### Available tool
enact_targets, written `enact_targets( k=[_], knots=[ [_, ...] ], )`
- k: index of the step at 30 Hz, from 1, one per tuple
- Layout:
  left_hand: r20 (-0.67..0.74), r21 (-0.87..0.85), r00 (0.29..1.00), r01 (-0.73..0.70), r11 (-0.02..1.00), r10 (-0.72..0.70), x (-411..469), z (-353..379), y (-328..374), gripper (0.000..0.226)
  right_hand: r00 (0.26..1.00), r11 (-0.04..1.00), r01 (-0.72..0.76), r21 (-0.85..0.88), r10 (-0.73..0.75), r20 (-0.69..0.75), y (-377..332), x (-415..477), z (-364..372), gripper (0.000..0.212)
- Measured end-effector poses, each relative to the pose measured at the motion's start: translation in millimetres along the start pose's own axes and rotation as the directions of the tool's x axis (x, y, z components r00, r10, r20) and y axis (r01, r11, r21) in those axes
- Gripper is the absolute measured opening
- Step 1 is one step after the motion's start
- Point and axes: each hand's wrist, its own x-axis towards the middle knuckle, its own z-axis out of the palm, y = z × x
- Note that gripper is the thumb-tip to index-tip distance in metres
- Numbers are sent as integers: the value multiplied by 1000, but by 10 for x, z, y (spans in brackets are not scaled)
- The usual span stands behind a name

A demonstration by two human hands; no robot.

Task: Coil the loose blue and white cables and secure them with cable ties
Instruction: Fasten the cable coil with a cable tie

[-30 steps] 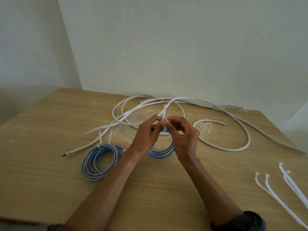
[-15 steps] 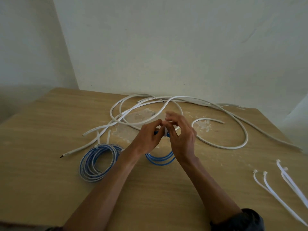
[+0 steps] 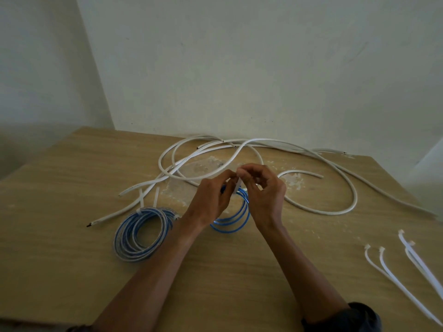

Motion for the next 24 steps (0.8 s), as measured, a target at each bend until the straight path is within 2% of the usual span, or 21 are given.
enact_targets(
  k=[3, 8, 17, 19, 24],
  knots=[
    [-15, -14, 1000, 8, 1000, -9, 2, 12, 25, 27, 999, 999, -38, 9, 39, -13, -2, -2, 8, 9],
    [3, -20, 1000, 28, 999, -28, 13, 25, -24, 31, 1000, 997, 16, -71, -15, 20, 39, 39, -22, 6],
    [3, 37, 1000, -16, 999, 16, 0, 15, -32, 28, 981, 992, -129, -9, 129, 144, 37, 67, -47, 9],
    [0, 13, 1000, -9, 1000, 9, -3, 23, -38, 26, 986, 993, -107, -50, 112, 126, 83, 60, -52, 6],
    [29, -94, 1000, 13, 995, -11, 11, -22, -38, 25, 987, 984, 65, -166, -38, 157, 132, 51, -45, 7]
  ],
)
